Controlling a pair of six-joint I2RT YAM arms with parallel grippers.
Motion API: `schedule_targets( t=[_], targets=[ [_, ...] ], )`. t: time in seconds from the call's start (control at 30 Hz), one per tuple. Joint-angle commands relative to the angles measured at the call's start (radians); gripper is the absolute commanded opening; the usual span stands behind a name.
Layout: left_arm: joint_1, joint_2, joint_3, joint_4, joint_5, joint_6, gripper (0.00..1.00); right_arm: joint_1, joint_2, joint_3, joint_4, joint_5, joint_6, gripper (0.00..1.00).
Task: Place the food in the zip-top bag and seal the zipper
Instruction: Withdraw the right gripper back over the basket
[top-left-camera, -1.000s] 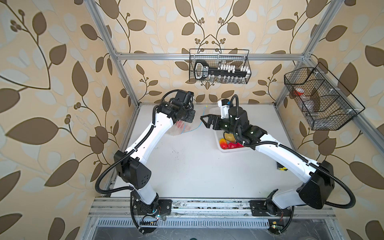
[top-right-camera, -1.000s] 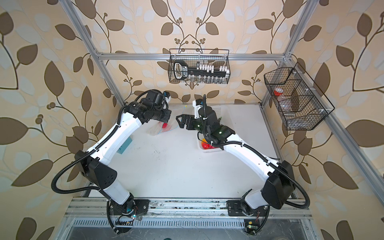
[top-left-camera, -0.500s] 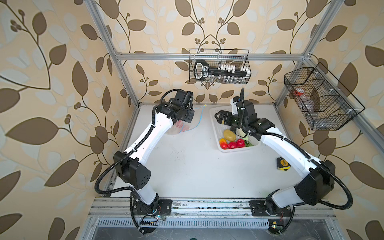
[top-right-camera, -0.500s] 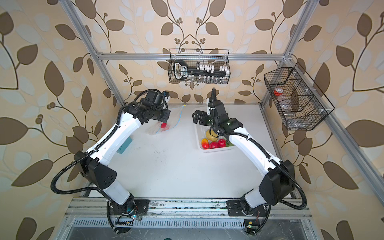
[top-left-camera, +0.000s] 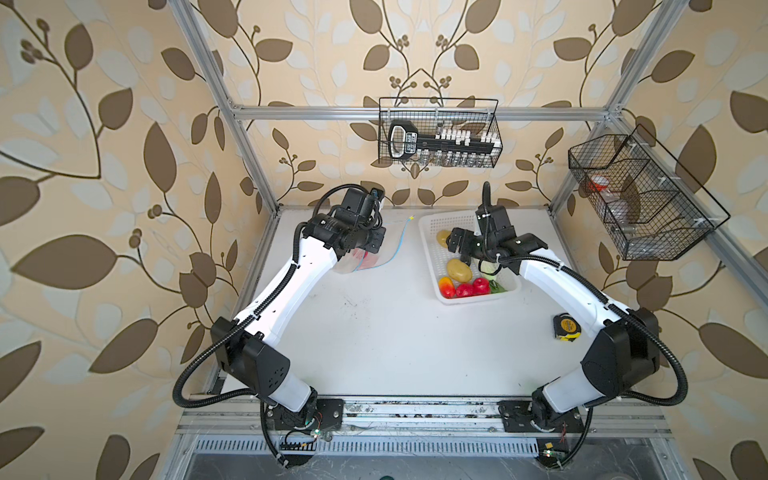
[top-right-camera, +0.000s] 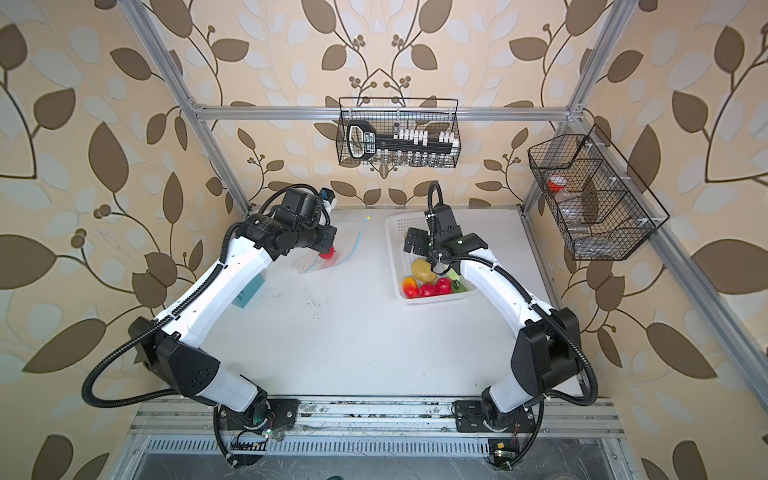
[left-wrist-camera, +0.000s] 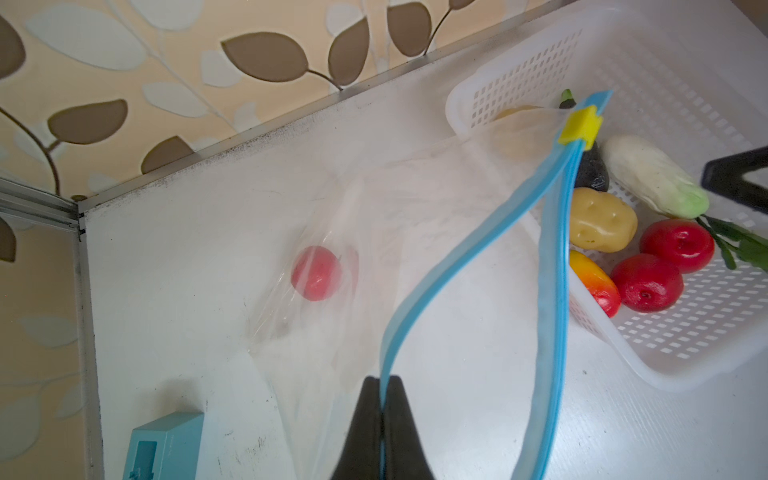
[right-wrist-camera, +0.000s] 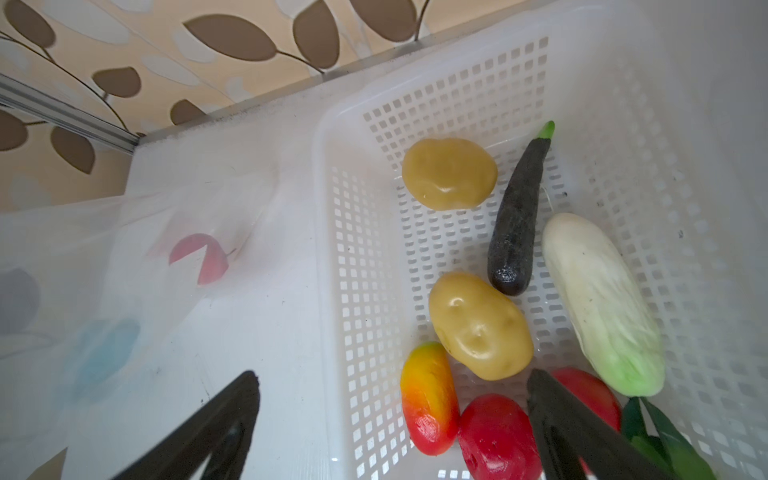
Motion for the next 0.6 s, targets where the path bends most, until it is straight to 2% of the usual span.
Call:
schedule_targets(
  t=[0.0,0.13,0.37,0.57],
  targets=[
    [0.002,-0.050,-0.012,0.065,0.022,0.050,0.00,0.018,0.046,0.062,-0.087,0.075,-0.049,1.00],
    [0.003,-0.046,-0.042,0.096,0.016,0.084,0.00,0.031,0.097,0.093,-0.114,0.102,-0.080,1.00],
    [0.002,0.028,-0.005,0.091,0.024,0.026,0.00,0.006,0.155,0.110,-0.130,0.066,-0.187,1.00],
    [0.002,0.062,-0.022,0.080,0.049,-0.008,0.00,-0.023,0.158,0.033,-0.072,0.049,-0.252,1.00]
  ],
)
